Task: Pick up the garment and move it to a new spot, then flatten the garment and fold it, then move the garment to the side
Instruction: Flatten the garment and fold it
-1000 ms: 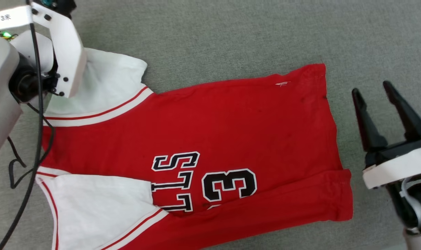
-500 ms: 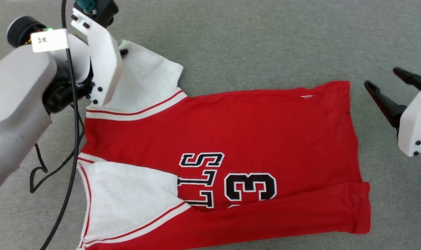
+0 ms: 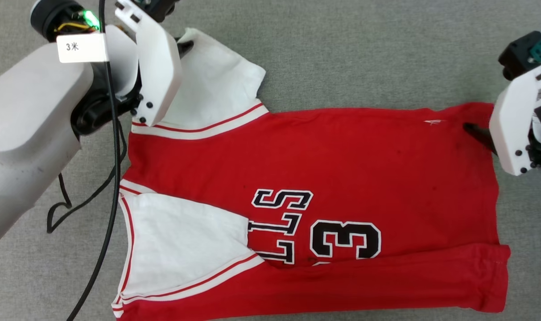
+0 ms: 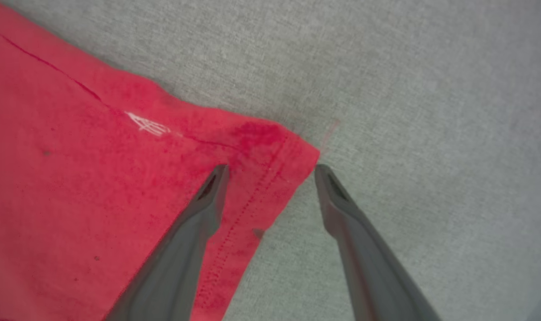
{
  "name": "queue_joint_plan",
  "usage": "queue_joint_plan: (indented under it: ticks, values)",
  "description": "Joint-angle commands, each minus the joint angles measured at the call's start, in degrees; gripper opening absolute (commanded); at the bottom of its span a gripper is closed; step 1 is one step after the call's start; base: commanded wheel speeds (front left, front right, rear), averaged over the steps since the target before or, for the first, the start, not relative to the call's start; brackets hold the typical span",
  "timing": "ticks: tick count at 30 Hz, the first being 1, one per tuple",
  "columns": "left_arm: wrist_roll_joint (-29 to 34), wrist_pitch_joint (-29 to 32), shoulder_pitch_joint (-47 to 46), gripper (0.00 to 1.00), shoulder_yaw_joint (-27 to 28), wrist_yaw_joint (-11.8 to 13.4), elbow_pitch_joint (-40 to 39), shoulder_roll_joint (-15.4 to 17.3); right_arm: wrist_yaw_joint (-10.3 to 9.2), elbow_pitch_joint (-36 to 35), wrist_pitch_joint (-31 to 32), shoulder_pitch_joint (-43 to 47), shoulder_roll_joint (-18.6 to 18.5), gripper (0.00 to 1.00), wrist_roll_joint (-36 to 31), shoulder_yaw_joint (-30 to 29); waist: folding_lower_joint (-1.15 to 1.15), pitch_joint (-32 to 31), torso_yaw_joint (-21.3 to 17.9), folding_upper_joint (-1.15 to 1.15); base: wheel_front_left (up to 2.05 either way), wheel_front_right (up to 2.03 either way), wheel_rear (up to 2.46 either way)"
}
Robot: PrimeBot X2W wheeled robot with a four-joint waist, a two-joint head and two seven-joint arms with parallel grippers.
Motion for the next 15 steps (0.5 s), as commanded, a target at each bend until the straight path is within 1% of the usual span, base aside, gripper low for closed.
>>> queue_joint_plan:
  ticks: [1, 8, 12, 13, 14, 15]
  values:
    - [0.1, -0.3, -0.5, 0.0, -0.1, 0.0, -0.1, 0.0, -0.07, 0.8, -0.1, -1.1, 0.4, 1.0, -0.5, 0.8, 0.0, 0.7, 0.4, 0.0, 0.0, 0.0, 0.0]
    - [0.4, -1.4, -2.2, 0.0, -0.7, 0.0, -0.3, -0.4, -0.06, 8.5, -1.3, -1.2, 1.8, 1.0, 0.9, 6.6, 0.0, 3.1, 1.3, 0.0, 0.0, 0.0, 0.0]
    - [0.1, -2.2, -2.6, 0.0, -1.3, 0.0, 0.2, -0.5, -0.06, 11.2, -3.0, 0.0, 2.5, 1.0, 2.6, 10.6, 0.0, 3.5, 1.4, 0.0, 0.0, 0.0, 0.0]
    - [0.0, -2.5, -2.7, 0.0, -1.5, 0.0, 0.4, -0.4, -0.05, 11.7, -3.5, 0.0, 2.6, 0.96, 3.1, 11.3, 0.0, 3.4, 1.3, 0.0, 0.0, 0.0, 0.0]
    - [-0.2, -2.6, -2.6, 0.0, -1.8, 0.0, 0.7, -0.3, -0.05, 12.1, -4.3, -0.2, 2.6, 0.34, 3.3, 11.7, 0.0, 3.2, 1.1, 0.0, 0.0, 0.0, 0.0]
    - [-0.4, -2.9, -2.6, 0.0, -2.0, 0.0, 0.9, -0.1, -0.06, 12.4, -5.1, -0.7, 2.7, 0.0, 3.5, 12.0, 0.0, 2.9, 0.9, 0.0, 0.0, 0.0, 0.0]
